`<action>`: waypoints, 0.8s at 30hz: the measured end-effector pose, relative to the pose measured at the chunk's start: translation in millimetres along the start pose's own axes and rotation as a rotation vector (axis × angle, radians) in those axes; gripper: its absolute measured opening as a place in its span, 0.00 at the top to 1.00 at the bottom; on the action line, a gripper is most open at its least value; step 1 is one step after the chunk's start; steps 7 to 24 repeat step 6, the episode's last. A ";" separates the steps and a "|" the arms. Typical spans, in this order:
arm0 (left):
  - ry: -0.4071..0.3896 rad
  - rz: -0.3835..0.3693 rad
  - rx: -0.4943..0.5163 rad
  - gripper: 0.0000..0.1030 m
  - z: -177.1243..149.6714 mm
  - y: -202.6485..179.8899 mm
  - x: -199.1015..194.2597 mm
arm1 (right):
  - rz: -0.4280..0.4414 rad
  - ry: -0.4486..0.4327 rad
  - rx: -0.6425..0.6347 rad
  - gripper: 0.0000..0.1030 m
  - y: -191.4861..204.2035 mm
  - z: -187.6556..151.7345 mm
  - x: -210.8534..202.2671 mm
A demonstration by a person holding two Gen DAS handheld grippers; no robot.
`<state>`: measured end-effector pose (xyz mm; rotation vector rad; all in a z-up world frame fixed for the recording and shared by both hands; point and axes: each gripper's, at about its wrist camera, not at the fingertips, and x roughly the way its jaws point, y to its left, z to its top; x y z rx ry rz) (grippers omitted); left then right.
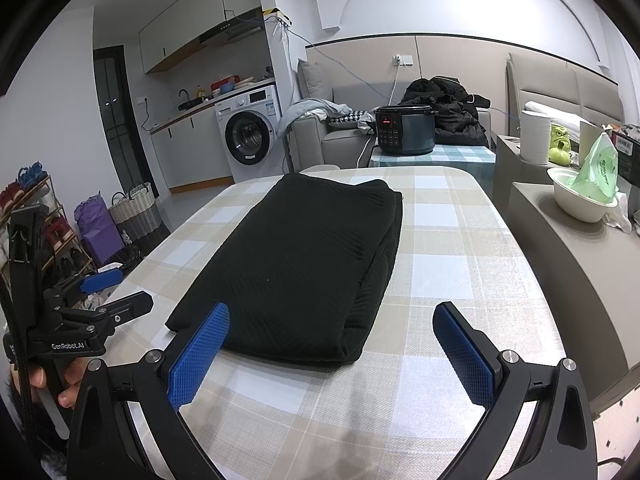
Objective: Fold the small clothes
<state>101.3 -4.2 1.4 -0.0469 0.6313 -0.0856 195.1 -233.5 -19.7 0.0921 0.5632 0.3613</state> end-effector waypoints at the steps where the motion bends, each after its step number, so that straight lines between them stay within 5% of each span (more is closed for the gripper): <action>1: 0.000 -0.001 0.000 0.01 0.5 -0.5 0.1 | 0.000 0.000 0.000 0.00 -0.1 0.3 0.0; 24: 0.001 -0.005 0.006 0.01 -1.5 0.4 2.5 | -0.001 0.000 0.001 0.00 0.7 0.3 -0.1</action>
